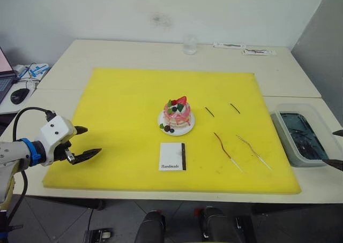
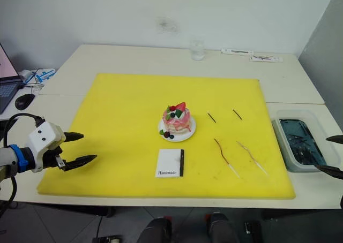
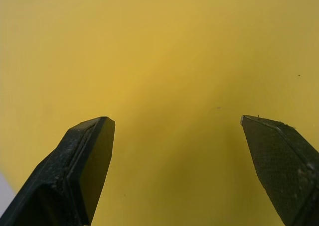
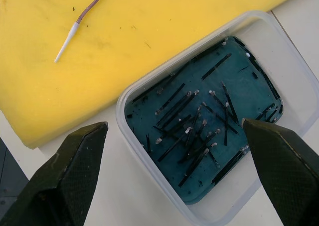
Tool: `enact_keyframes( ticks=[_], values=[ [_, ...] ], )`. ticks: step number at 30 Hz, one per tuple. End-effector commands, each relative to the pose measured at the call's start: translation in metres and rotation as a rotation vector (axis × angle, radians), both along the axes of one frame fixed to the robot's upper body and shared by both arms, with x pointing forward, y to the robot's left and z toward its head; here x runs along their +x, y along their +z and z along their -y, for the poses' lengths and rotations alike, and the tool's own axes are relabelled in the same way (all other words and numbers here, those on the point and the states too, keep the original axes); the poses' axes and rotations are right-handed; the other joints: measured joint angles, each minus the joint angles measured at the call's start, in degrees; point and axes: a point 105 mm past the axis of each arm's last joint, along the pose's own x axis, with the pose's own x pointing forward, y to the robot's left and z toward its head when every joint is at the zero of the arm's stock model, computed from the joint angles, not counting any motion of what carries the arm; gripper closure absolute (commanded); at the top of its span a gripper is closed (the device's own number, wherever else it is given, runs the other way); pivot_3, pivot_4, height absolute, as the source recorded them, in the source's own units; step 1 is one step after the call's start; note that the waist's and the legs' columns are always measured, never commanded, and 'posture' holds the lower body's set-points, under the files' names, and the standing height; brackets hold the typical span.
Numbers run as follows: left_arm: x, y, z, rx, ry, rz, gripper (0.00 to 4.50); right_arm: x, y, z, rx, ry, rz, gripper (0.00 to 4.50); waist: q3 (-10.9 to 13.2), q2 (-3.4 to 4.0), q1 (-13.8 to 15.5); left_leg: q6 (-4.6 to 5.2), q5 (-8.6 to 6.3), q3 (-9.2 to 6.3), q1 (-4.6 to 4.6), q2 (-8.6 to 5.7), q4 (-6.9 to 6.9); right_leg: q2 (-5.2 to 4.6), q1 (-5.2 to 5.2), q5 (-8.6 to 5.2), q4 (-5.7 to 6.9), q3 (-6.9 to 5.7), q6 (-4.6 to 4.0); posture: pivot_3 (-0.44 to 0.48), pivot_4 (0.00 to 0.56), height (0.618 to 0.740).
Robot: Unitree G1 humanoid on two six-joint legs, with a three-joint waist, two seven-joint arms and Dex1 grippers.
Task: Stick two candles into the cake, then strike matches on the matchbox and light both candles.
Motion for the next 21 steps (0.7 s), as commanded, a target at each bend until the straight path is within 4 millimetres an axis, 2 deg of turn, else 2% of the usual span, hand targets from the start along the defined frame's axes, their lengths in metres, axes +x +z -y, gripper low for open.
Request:
enact_keyframes(
  ticks=[1, 12, 21],
  values=[
    [0.002, 0.010, -0.002, 0.011, 0.007, 0.017, 0.03, 0.001, 0.015, 0.002, -0.018, -0.001, 0.054, 0.00, 0.00, 0.00, 0.00, 0.00, 0.00, 0.00, 0.00, 0.00, 0.00, 0.00, 0.00, 0.00, 0.00, 0.00, 0.00, 0.000, 0.150, 0.740],
    [-0.002, 0.011, -0.002, -0.032, -0.003, -0.024, 0.03, 0.002, 0.014, 0.000, -0.018, 0.006, 0.050, 0.00, 0.00, 0.00, -0.01, 0.00, 0.00, 0.00, 0.02, 0.00, 0.01, 0.00, 0.01, 0.00, 0.02, 0.00, 0.00, 0.000, 0.150, 0.740],
    [0.005, 0.020, -0.003, -0.080, 0.002, 0.009, 0.03, 0.000, 0.013, 0.000, -0.016, 0.005, 0.054, 0.00, 0.00, 0.00, -0.01, 0.00, 0.00, 0.01, 0.05, 0.00, 0.02, 0.01, 0.02, 0.01, 0.05, 0.02, 0.02, 0.000, 0.150, 0.740]
  ],
)
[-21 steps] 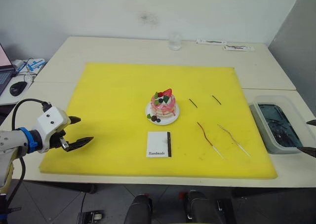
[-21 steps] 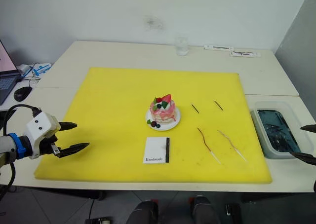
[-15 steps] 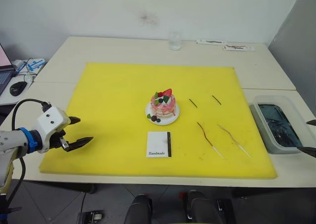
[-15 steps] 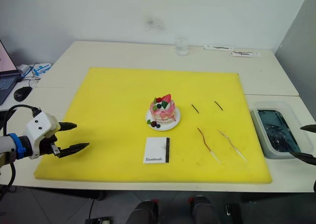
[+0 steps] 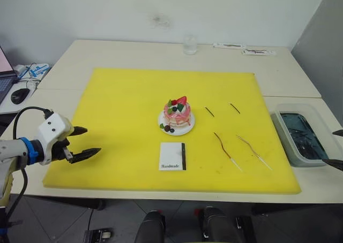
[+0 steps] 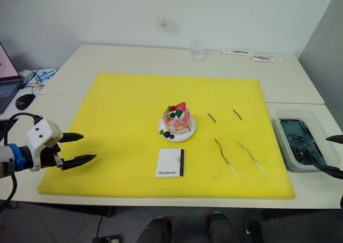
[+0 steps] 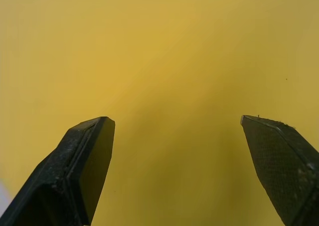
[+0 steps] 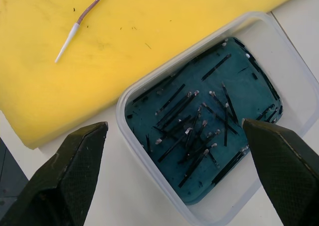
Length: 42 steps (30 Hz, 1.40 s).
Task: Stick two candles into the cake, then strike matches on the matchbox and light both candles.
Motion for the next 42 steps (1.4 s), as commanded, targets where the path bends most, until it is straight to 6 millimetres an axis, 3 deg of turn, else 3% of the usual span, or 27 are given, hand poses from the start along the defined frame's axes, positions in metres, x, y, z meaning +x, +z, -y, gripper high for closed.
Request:
enact_keyframes(
  ticks=[1, 7, 10, 17, 24, 27, 30, 42],
  values=[
    [0.001, 0.014, 0.001, -0.016, -0.018, 0.038, 0.03, 0.000, 0.013, 0.000, -0.014, 0.003, 0.055, 0.00, 0.00, 0.00, 0.00, 0.00, 0.00, 0.00, 0.00, 0.00, 0.00, 0.00, 0.00, 0.00, 0.00, 0.00, 0.00, 0.000, 0.150, 0.740],
    [-0.005, 0.009, 0.007, 0.008, -0.060, -0.002, 0.03, 0.000, 0.017, -0.007, -0.003, 0.012, 0.077, 0.00, 0.00, 0.01, 0.00, 0.00, 0.00, 0.01, 0.01, 0.01, -0.01, 0.01, 0.00, 0.07, 0.01, 0.01, 0.12, 0.000, 0.150, 0.740],
    [-0.006, 0.013, 0.019, -0.034, -0.091, 0.000, 0.03, 0.001, 0.020, -0.014, 0.013, 0.024, 0.094, 0.00, 0.00, 0.00, 0.00, 0.00, 0.00, 0.01, 0.01, 0.01, -0.01, 0.01, 0.00, 0.06, 0.01, 0.01, 0.10, 0.000, 0.150, 0.740],
    [-0.030, 0.018, 0.094, -0.228, -0.341, -0.087, 0.03, 0.007, 0.032, -0.050, 0.088, 0.099, 0.167, 0.00, -0.01, 0.01, 0.02, 0.00, 0.00, 0.03, 0.02, 0.01, 0.04, 0.00, 0.03, 0.08, 0.01, 0.07, 0.14, 0.000, 0.150, 0.740],
    [-0.042, 0.025, 0.155, -0.321, -0.527, -0.066, 0.03, 0.004, 0.028, -0.091, 0.171, 0.159, 0.180, 0.00, -0.01, 0.00, 0.13, 0.00, 0.00, -0.02, 0.04, 0.03, 0.06, 0.07, 0.03, 0.21, 0.08, 0.07, 0.35, 0.000, 0.150, 0.740],
    [-0.050, 0.035, 0.186, -0.402, -0.624, -0.046, 0.03, -0.002, 0.011, -0.108, 0.229, 0.134, 0.158, 0.00, -0.04, -0.04, 0.30, 0.00, 0.00, -0.05, 0.02, 0.01, 0.11, 0.08, 0.09, 0.23, 0.07, 0.08, 0.39, 0.000, 0.150, 0.740],
    [-0.054, 0.037, 0.201, -0.434, -0.675, -0.045, 0.03, -0.009, -0.007, -0.119, 0.268, 0.109, 0.104, 0.00, -0.05, -0.03, 0.29, -0.01, 0.01, -0.05, 0.00, -0.01, 0.11, 0.08, 0.09, 0.24, 0.06, 0.13, 0.41, 0.000, 0.150, 0.740],
    [-0.057, 0.044, 0.229, -0.450, -0.810, -0.045, 0.03, 0.001, -0.070, -0.121, 0.300, -0.107, 0.073, 0.00, -0.13, -0.05, 0.18, 0.01, 0.02, 0.16, 0.20, -0.04, 0.12, 0.23, 0.10, 0.14, 0.08, 0.61, 0.21, 0.000, 0.150, 0.740]
  ],
)
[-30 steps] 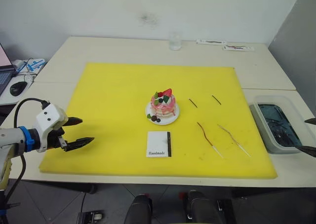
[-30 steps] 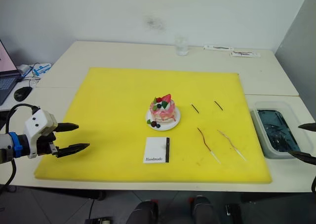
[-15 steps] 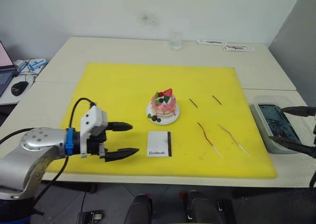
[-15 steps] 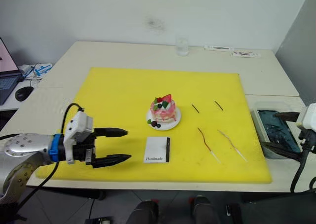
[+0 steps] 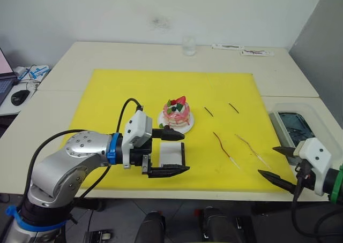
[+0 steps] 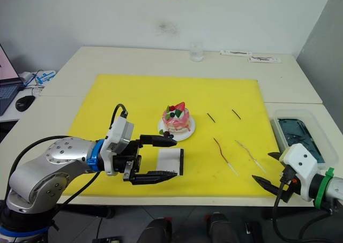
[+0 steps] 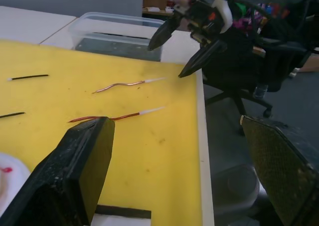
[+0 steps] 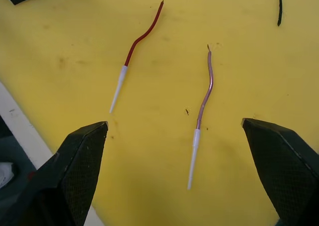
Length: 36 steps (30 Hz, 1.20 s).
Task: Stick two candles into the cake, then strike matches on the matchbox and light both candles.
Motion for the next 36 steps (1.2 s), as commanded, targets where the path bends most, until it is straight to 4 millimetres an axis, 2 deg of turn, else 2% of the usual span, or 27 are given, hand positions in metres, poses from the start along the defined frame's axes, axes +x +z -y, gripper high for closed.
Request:
enact_keyframes(
  ticks=[1, 15, 17, 19, 29, 36],
  values=[
    [-0.004, 0.004, 0.006, -0.006, -0.040, 0.029, 0.03, 0.007, -0.007, 0.003, -0.014, -0.056, 0.040, 0.00, -0.01, -0.01, -0.02, 0.00, 0.00, 0.03, 0.00, 0.00, 0.00, 0.02, 0.00, 0.00, 0.00, 0.07, 0.00, 0.000, 0.150, 0.740],
    [-0.004, 0.002, 0.008, -0.010, -0.039, 0.031, 0.03, 0.007, -0.033, 0.022, 0.036, -0.152, -0.015, 0.00, -0.02, 0.00, -0.05, 0.00, 0.00, 0.29, 0.06, -0.01, -0.01, 0.04, -0.06, 0.04, -0.03, 0.38, 0.08, 0.000, 0.150, 0.740],
    [-0.002, 0.003, 0.007, -0.009, -0.038, 0.034, 0.00, 0.007, -0.036, 0.026, 0.036, -0.163, -0.022, 0.36, -0.02, -0.01, -0.05, 0.00, 0.00, 0.31, 0.07, -0.01, -0.01, 0.05, -0.06, 0.05, -0.03, 0.40, 0.09, 0.000, 0.150, 0.740],
    [-0.001, 0.003, 0.007, -0.009, -0.037, 0.035, 0.00, 0.007, -0.037, 0.027, 0.034, -0.166, -0.024, 0.92, -0.02, -0.01, -0.06, 0.00, 0.00, 0.32, 0.06, -0.01, -0.01, 0.05, -0.06, 0.06, -0.04, 0.43, 0.11, 0.000, 0.150, 0.740],
    [-0.002, 0.003, 0.008, -0.007, -0.042, 0.029, 0.00, 0.008, -0.038, 0.018, 0.053, -0.161, -0.053, 4.47, -0.03, -0.03, -0.06, 0.01, 0.00, 0.45, 0.09, -0.01, 0.00, 0.05, -0.06, 0.10, -0.08, 0.58, 0.18, 0.000, 0.150, 0.740],
    [0.003, 0.001, 0.004, -0.021, 0.020, 0.011, 0.00, 0.006, -0.025, 0.015, 0.085, -0.137, -0.029, 4.47, -0.03, -0.04, -0.06, 0.01, 0.00, 0.45, 0.08, -0.01, -0.02, 0.05, -0.06, 0.10, -0.11, 0.59, 0.18, 0.000, 0.150, 0.740]
  ],
)
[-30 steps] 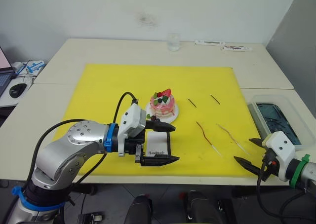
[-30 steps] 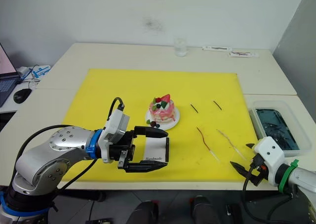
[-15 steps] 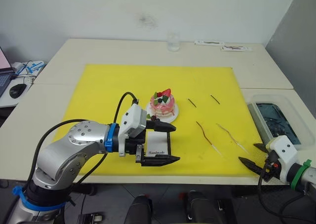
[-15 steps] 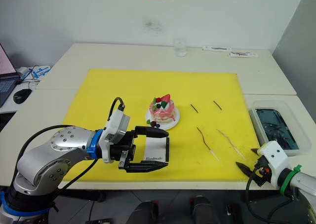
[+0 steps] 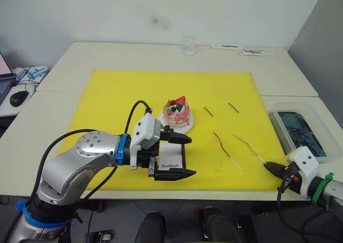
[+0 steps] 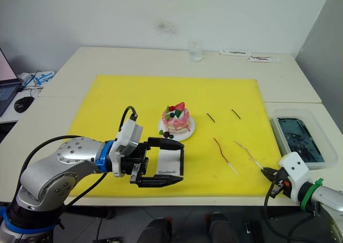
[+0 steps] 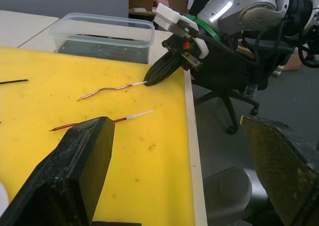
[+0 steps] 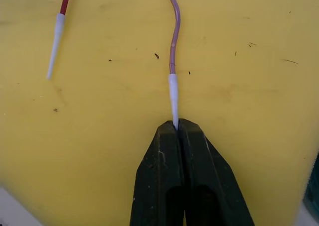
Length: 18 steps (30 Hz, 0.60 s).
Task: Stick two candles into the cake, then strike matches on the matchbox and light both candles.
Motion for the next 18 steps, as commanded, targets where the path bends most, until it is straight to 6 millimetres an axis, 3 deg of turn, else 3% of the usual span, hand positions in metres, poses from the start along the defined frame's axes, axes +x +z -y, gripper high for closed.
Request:
enact_keyframes(
  ticks=[1, 5, 10, 18],
  values=[
    [0.006, 0.006, -0.004, -0.026, 0.056, 0.016, 0.00, 0.000, 0.017, -0.003, 0.013, 0.026, 0.051, 4.47, 0.00, 0.00, 0.00, 0.00, 0.00, 0.00, 0.00, 0.00, 0.00, 0.00, 0.00, 0.00, 0.00, 0.00, 0.00, 0.000, 0.150, 0.740],
    [0.017, 0.003, -0.013, -0.034, 0.156, -0.022, 0.00, 0.001, 0.037, -0.009, 0.071, 0.058, 0.092, 4.47, 0.00, 0.00, -0.01, 0.00, 0.00, 0.01, 0.00, 0.00, -0.01, 0.00, -0.02, 0.00, 0.00, 0.01, 0.00, 0.000, 0.150, 0.740],
    [0.023, 0.002, -0.021, -0.113, 0.247, -0.175, 0.00, 0.000, 0.066, -0.032, 0.176, 0.147, 0.149, 4.47, 0.00, -0.01, -0.08, 0.00, 0.00, 0.00, 0.00, 0.02, 0.00, 0.02, -0.02, 0.01, 0.01, 0.01, 0.02, 0.000, 0.150, 0.740],
    [0.025, 0.021, -0.007, -0.418, 0.220, -0.491, 0.00, 0.018, 0.124, -0.099, 0.492, 0.348, 0.235, 4.47, 0.01, -0.02, -0.11, 0.01, 0.01, -0.09, -0.01, 0.02, 0.01, 0.04, -0.02, 0.05, 0.02, -0.02, 0.08, 0.000, 0.150, 0.740]
  ],
)
